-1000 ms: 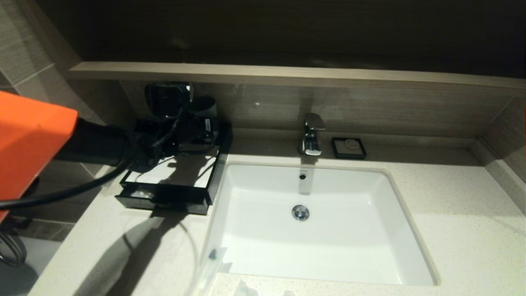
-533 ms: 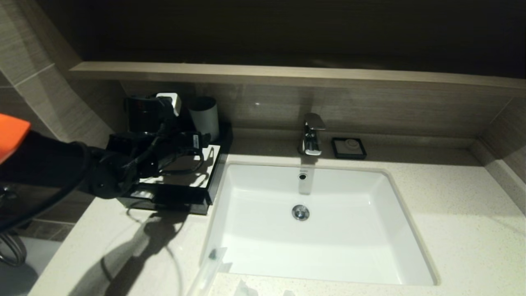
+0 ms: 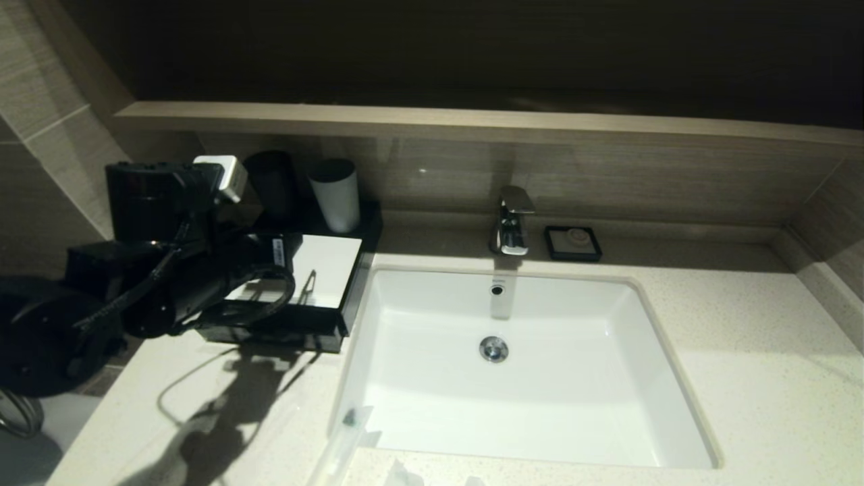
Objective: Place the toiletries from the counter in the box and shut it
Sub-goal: Open the drawer
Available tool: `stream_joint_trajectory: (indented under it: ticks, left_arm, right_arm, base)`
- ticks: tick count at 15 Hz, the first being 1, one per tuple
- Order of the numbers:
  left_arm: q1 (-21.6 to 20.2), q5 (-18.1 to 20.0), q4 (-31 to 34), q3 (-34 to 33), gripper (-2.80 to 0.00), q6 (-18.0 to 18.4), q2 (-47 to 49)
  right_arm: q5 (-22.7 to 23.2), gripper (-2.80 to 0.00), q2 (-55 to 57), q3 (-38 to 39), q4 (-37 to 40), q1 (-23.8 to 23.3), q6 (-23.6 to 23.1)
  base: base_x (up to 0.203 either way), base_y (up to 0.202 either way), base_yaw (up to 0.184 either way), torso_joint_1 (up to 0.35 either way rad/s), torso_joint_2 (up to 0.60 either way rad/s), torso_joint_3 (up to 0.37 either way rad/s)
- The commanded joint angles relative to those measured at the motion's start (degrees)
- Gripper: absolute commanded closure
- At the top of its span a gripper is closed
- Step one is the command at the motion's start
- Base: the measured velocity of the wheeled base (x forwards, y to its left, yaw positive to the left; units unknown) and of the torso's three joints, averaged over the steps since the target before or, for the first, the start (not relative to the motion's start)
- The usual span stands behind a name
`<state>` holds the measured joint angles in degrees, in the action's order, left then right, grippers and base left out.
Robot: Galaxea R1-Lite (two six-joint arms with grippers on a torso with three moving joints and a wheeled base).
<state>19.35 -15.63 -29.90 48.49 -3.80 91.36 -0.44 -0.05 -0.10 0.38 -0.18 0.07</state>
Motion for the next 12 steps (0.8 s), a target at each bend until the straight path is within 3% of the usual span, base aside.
stream_joint_trajectory:
  ticks: [1, 8, 12]
  left_arm:
    - [0.0, 0.0, 0.5, -4.9, 0.0, -0.1, -5.1]
    - [-0.1, -0.1, 6.6, -14.1, 0.0, -5.6, -12.7]
    - [-1.0, 0.5, 7.0, -20.0, 0.0, -6.8, -16.1]
  right_arm:
    - [0.0, 0.0, 0.0, 0.0, 0.0, 0.0, 0.0]
    - [0.0, 0.0, 0.0, 0.0, 0.0, 0.0, 0.0]
    - [0.0, 0.0, 0.0, 0.0, 0.1, 0.0, 0.0]
  base:
    - [0.0, 0.0, 0.0, 0.0, 0.0, 0.0]
    - [0.0, 0.0, 0.0, 0.0, 0.0, 0.0]
    - [0.0, 0.0, 0.0, 0.0, 0.0, 0.0]
